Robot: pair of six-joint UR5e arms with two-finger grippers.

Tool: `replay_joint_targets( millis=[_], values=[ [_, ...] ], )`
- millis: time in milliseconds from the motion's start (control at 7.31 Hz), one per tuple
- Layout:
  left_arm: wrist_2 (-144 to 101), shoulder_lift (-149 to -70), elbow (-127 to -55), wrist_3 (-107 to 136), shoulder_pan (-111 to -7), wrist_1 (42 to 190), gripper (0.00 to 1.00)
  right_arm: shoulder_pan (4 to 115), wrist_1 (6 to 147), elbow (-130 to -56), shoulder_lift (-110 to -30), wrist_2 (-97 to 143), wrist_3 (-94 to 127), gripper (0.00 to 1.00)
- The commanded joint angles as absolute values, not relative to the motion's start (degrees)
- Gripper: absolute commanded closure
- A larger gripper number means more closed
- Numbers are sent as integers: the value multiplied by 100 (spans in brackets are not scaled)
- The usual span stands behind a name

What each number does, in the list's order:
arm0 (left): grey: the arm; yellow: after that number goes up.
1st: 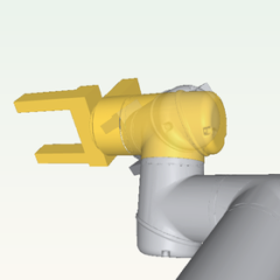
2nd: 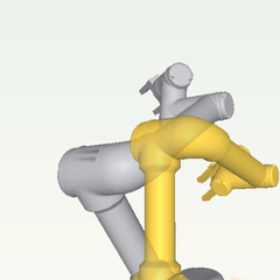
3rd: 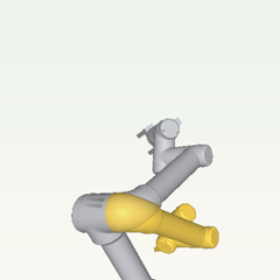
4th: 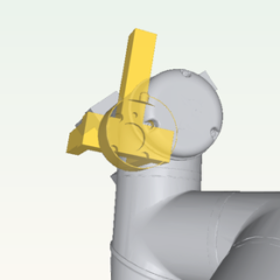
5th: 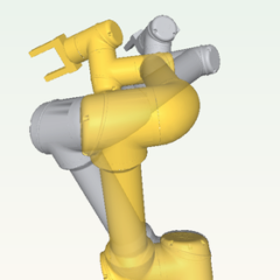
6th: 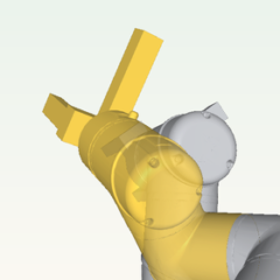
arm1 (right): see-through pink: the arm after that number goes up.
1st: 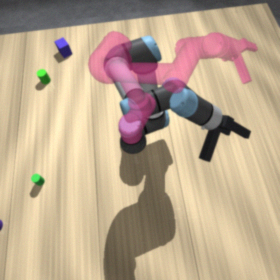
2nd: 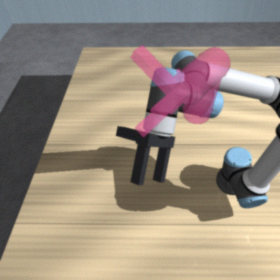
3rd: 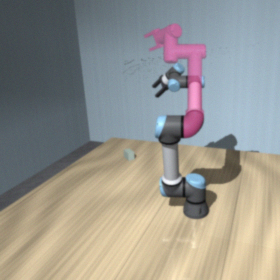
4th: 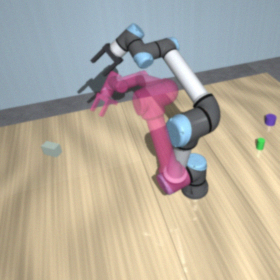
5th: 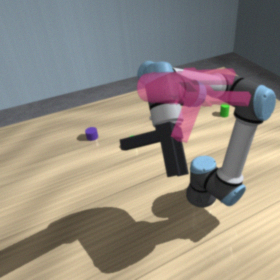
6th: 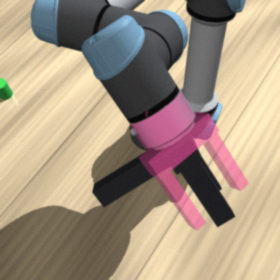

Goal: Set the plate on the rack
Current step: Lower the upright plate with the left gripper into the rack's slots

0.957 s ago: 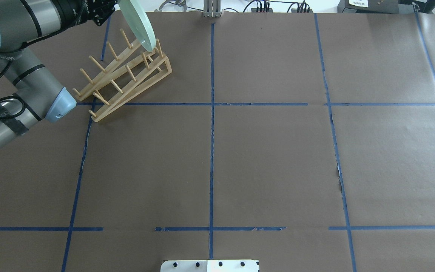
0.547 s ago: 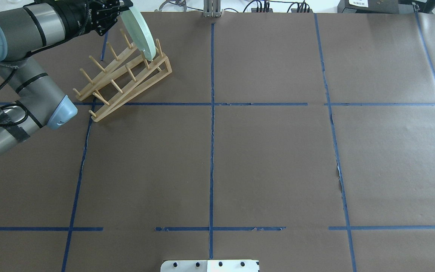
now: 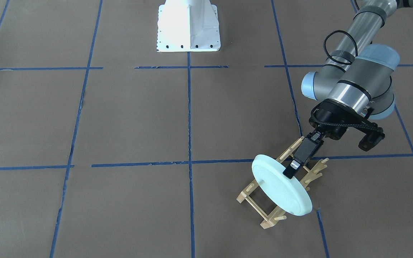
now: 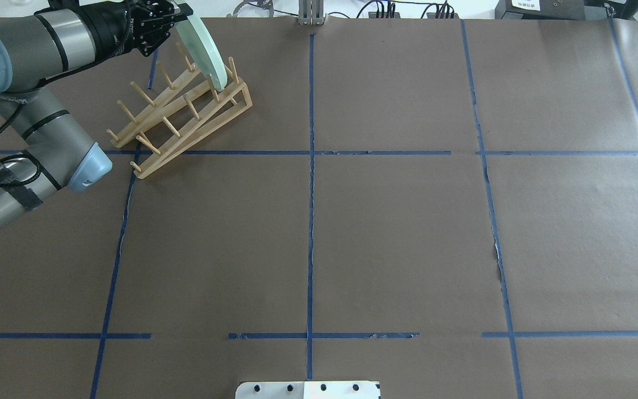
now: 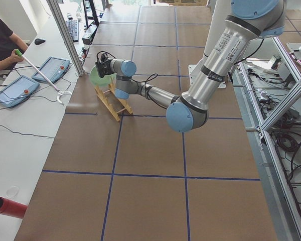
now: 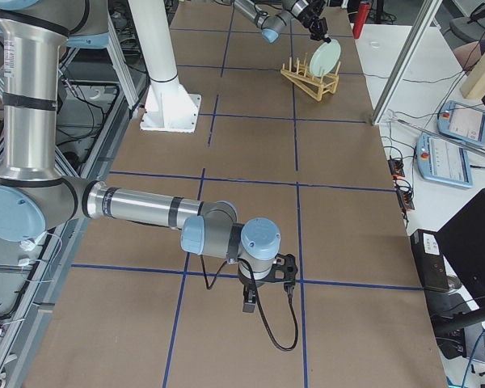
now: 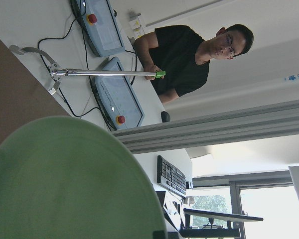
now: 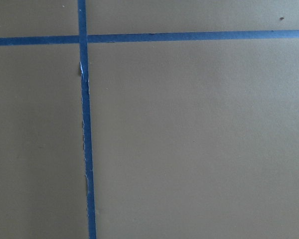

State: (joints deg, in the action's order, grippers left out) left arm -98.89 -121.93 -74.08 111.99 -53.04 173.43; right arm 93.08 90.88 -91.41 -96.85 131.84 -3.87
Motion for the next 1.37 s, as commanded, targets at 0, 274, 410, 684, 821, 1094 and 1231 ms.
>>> replay_joint_targets(
  millis=[0,274,410,684,821,1094,1231],
  values=[
    [-9879,-12208,-7330,10988,-5309,17341,100,9308,9088,-9141,-9686,13184,-387,0],
    [-9879,-12217,-7304,10960,-5300,17332,100,9308,9088,-9141,-9677,13184,-387,0],
    [-9879,-12217,-7304,10951,-5300,17332,100,9308,9088,-9141,-9685,13184,-387,0],
    [-9870,-12234,-7304,10873,-5300,17280,0,9308,9088,-9141,-9686,13184,-387,0],
    [-9879,-12234,-7321,10872,-5300,17253,0,9308,9088,-9141,-9686,13184,-387,0],
    [-9922,-12208,-7583,10654,-5500,16774,0,9308,9088,-9141,-9686,13184,-387,0],
    [-10236,-12182,-7889,9652,-5693,15691,0,9308,9088,-9141,-9686,13184,-387,0]
  ],
)
